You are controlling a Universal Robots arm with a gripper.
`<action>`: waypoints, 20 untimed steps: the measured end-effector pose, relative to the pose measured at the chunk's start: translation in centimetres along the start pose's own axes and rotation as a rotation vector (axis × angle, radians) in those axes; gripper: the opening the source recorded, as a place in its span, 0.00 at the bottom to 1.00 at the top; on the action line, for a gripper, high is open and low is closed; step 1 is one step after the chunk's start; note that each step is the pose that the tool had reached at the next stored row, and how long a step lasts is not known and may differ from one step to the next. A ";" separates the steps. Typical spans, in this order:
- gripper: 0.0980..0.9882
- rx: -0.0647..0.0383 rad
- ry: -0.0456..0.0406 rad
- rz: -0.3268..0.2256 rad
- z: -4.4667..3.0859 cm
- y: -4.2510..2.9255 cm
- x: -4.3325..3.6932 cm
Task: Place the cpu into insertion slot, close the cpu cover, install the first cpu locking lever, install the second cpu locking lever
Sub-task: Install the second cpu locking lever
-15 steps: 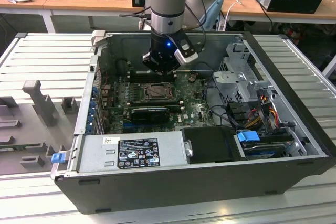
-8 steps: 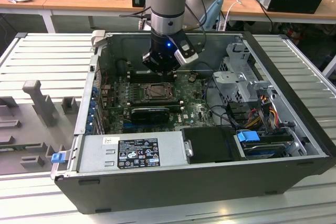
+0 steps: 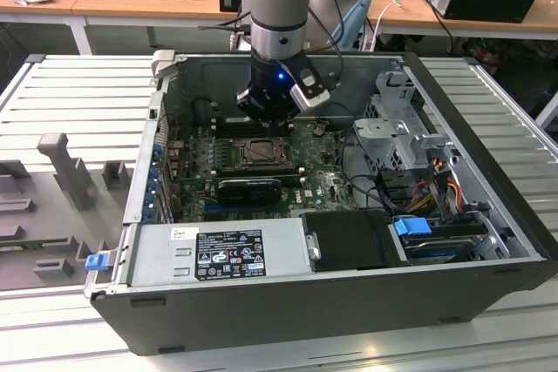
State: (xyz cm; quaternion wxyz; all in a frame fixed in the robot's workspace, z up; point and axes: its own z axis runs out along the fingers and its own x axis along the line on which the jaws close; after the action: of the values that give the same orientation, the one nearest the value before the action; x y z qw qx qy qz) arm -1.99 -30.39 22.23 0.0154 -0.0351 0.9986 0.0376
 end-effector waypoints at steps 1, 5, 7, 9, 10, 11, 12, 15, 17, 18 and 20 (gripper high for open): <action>0.01 0.000 0.0000 0.000 0.00 -0.03 0.00; 0.01 0.001 0.0002 0.000 -0.01 -0.14 -0.01; 0.01 0.000 0.0001 0.000 0.01 -0.33 -0.01; 0.01 0.000 0.0001 0.000 0.01 -0.51 0.00; 0.01 0.000 0.0001 0.000 0.00 -0.62 0.01; 0.01 0.000 0.0001 0.000 -0.01 -0.66 0.01; 0.01 0.001 0.0002 0.000 -0.04 -0.68 0.02; 0.01 0.002 0.0003 0.000 -0.54 -0.65 -0.01; 0.01 0.003 0.0003 0.000 -0.93 -0.62 -0.02; 0.01 0.005 0.0004 0.000 -1.18 -0.60 -0.03; 0.01 0.007 0.0005 0.000 -1.40 -0.60 -0.03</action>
State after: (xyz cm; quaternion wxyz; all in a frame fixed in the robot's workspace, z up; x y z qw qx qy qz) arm -1.95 -31.09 23.58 0.0153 -0.0352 0.9987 0.0339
